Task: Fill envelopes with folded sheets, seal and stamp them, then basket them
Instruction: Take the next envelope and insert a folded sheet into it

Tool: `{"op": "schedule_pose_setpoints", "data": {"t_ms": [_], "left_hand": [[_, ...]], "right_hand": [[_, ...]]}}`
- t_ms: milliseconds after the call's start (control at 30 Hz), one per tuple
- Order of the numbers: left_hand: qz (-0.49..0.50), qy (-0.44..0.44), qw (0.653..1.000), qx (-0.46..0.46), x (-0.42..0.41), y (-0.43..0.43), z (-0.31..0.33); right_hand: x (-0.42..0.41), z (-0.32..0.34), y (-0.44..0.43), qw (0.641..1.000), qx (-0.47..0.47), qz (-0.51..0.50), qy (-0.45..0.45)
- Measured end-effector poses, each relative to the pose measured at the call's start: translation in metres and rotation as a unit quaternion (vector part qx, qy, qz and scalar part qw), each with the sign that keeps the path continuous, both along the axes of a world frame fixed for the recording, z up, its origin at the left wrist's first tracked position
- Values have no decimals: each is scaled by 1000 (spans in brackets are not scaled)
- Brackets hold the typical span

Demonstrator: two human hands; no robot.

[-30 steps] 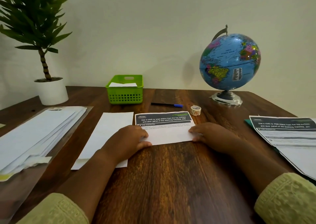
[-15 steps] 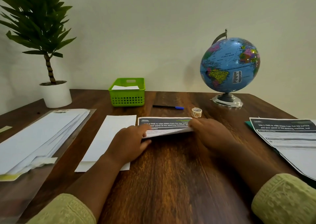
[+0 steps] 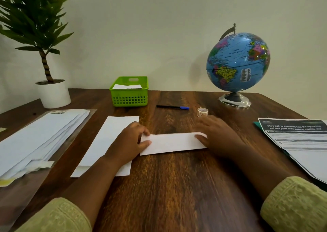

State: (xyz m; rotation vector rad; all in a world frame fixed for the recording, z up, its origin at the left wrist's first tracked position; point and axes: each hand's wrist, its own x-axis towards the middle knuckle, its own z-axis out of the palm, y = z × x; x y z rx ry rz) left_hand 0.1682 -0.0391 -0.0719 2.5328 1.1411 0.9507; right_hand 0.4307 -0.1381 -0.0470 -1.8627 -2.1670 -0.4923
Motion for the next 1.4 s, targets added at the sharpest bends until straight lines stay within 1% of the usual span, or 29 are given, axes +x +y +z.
{"op": "schedule_pose_setpoints", "data": {"t_ms": [100,167,233,267,333,433,500,533,600,667,700,733,767,800,833,867,900,933,967,1000,1033,1100,1167,1267,1300,1333,1367,1400], "left_hand": [[13,43,998,33,-2,0,-1],[-25,66,997,27,-3,-2,2],[-74,126,989,-7,-2,-7,6],[-84,152,985,-7,-2,-9,7],[-82,166,982,34,-1,-10,8],[-93,149,976,132,1,-13,10],[-95,110,975,169,3,-18,12],[-89,75,979,166,3,-19,14],[-72,-38,989,123,-2,-20,23],[-33,-171,983,63,-14,-15,33],[1,-219,975,34,-23,-11,37],[38,-251,967,6,-33,-6,40],[71,-261,963,-20,-42,-1,41],[93,-242,965,-47,-52,4,41],[103,-193,973,-76,-60,8,39],[101,-115,982,-112,-67,11,37],[90,-26,984,-154,-70,12,34],[80,53,976,-197,-71,11,31],[77,105,964,-233,-71,10,30],[82,126,956,-253,-69,9,30],[93,130,952,-259,-65,7,31],[127,152,956,-215,-53,3,31],[165,213,950,-154,-36,-1,28],[162,336,919,-126,-10,-7,22],[141,344,918,-136,-4,-7,22],[116,305,929,-174,-3,-8,24],[87,235,938,-240,-6,-9,27],[50,159,934,-315,-14,-7,30]], "right_hand": [[-1,-1,4,994,-109,14,12],[-1,0,6,990,-136,6,38],[2,-1,6,985,-155,-5,70],[5,-1,4,982,-169,-10,87],[10,0,1,974,-194,-10,117],[13,2,-4,967,-201,0,159],[13,5,-5,968,-169,17,182],[12,7,-7,968,-144,23,205],[11,10,-10,958,-72,19,277],[12,11,-10,936,11,6,353],[12,11,-10,923,49,-4,383],[14,11,-9,911,81,-17,405],[15,11,-7,898,104,-32,426],[18,11,-5,887,119,-49,444],[19,12,-3,876,130,-64,459],[22,11,-1,868,139,-75,471],[24,11,0,860,145,-82,482],[26,10,1,853,148,-87,493],[27,9,1,846,147,-91,504],[28,8,2,840,143,-93,516],[28,7,2,834,137,-93,526],[26,6,3,824,124,-89,546],[23,7,3,814,113,-79,564],[20,9,-1,787,102,-65,605],[19,9,-1,776,98,-62,620],[19,10,-2,768,94,-61,631],[19,10,-3,761,93,-61,639],[20,10,-3,754,93,-60,648]]}}
